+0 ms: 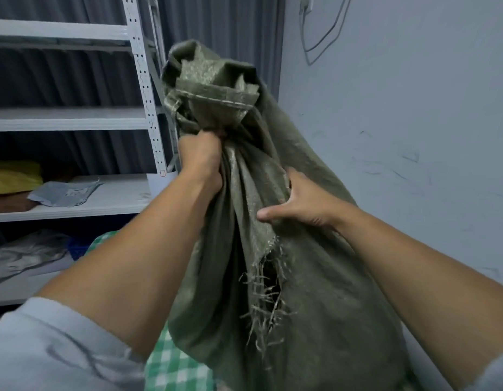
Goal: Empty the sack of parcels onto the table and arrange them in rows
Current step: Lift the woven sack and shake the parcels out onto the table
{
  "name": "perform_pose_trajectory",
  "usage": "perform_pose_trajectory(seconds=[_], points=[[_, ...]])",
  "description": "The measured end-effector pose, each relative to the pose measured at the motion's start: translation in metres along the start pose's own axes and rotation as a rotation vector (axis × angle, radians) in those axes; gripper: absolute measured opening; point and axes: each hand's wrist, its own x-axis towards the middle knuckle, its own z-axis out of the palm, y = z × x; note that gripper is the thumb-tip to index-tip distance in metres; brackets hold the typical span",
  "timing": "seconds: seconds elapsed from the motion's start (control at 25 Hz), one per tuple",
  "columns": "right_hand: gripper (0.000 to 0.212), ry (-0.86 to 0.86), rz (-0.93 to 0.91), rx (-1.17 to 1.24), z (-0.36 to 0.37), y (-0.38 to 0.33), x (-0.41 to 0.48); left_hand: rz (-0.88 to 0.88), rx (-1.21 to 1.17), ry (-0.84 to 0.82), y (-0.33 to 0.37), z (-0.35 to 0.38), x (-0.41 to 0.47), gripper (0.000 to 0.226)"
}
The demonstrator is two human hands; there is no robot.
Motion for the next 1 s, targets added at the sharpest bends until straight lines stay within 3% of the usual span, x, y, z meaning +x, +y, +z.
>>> perform_pose_trajectory(seconds=[0.08, 0.16, 0.28, 0.4, 0.48, 0.6, 0.68, 0.76, 0.88, 1.0], points=[[0.088, -0.05, -0.019, 0.122, 0.013, 0.002, -0.006, -0.11, 0.013, -0.123, -0.006, 0.005, -0.004, 0.02], [0.075, -0.087, -0.019, 0.145, 0.037, 0.002, -0.006, -0.287, 0.019, -0.26, -0.03, 0.0, -0.019, 0.036], [0.078, 0.031, -0.027, 0.282, 0.07, 0.015, 0.001, -0.498, -0.105, -0.316, -0.053, -0.01, -0.031, 0.031], [0.054, 0.143, 0.05, 0.349, 0.083, 0.022, 0.01, -0.568, -0.174, -0.36, -0.055, -0.016, -0.026, 0.034], [0.04, 0.238, 0.142, 0.26, 0.081, 0.023, 0.013, -0.558, -0.12, -0.405, -0.048, -0.023, -0.026, 0.029], [0.035, 0.402, 0.214, 0.226, 0.057, 0.006, 0.022, -0.366, 0.205, -0.502, -0.042, -0.046, -0.019, 0.011], [0.03, 0.497, 0.196, 0.301, 0.026, -0.023, 0.036, -0.281, 0.4, -0.622, -0.041, -0.062, -0.016, 0.039], [0.022, 0.56, 0.135, 0.394, -0.002, -0.055, 0.048, -0.23, 0.445, -0.787, -0.044, -0.063, -0.018, 0.059], [0.022, 0.504, 0.152, 0.465, -0.003, -0.063, 0.046, -0.119, 0.439, -0.817, -0.059, -0.052, -0.024, 0.072], [0.024, 0.298, 0.273, 0.487, 0.018, -0.044, 0.034, -0.13, 0.475, -0.818, -0.084, -0.052, -0.029, 0.059]])
